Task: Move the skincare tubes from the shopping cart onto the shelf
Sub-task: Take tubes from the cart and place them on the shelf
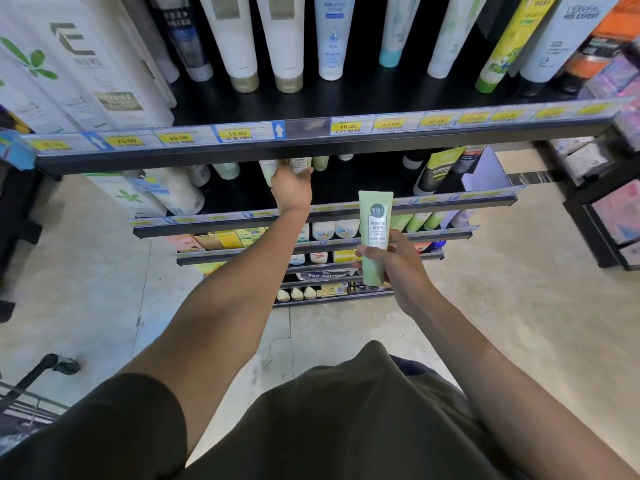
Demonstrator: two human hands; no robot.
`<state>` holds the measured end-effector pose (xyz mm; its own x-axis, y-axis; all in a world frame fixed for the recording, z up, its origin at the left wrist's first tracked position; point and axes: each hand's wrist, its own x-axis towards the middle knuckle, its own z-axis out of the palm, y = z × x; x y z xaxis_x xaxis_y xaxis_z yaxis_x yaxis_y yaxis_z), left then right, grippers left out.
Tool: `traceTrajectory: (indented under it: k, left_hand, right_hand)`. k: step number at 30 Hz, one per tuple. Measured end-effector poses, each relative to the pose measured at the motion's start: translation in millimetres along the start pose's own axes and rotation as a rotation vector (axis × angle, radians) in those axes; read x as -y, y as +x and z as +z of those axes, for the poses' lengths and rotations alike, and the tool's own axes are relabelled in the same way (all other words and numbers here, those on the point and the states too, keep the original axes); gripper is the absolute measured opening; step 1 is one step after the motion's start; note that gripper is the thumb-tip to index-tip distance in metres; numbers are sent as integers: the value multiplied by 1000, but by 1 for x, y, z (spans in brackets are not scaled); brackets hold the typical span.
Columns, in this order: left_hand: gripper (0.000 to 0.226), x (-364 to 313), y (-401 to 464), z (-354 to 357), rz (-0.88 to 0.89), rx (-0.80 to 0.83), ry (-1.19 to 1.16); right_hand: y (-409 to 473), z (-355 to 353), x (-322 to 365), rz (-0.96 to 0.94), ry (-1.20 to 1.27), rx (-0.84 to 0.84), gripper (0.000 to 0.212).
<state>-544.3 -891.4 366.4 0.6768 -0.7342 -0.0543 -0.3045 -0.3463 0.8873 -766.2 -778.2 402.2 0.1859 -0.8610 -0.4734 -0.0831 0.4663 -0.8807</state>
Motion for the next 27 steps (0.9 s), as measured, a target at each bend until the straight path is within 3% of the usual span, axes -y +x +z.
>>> traceTrajectory:
  k: [12, 17, 21, 27]
  left_hand:
    - [48, 4, -17, -24, 52, 44, 144]
    - [58, 34, -35, -58, 254, 229, 482]
    - [40, 57, -30, -79, 459, 343, 753]
    - [14, 64, -21, -79, 487, 327, 806]
  right_hand:
    - [5, 12, -4, 26, -52, -27, 43]
    - [31, 28, 21, -33, -107, -72, 47]
    - [59, 43, 45, -109, -187, -92, 41]
    - [100, 58, 58, -211, -310, -123, 41]
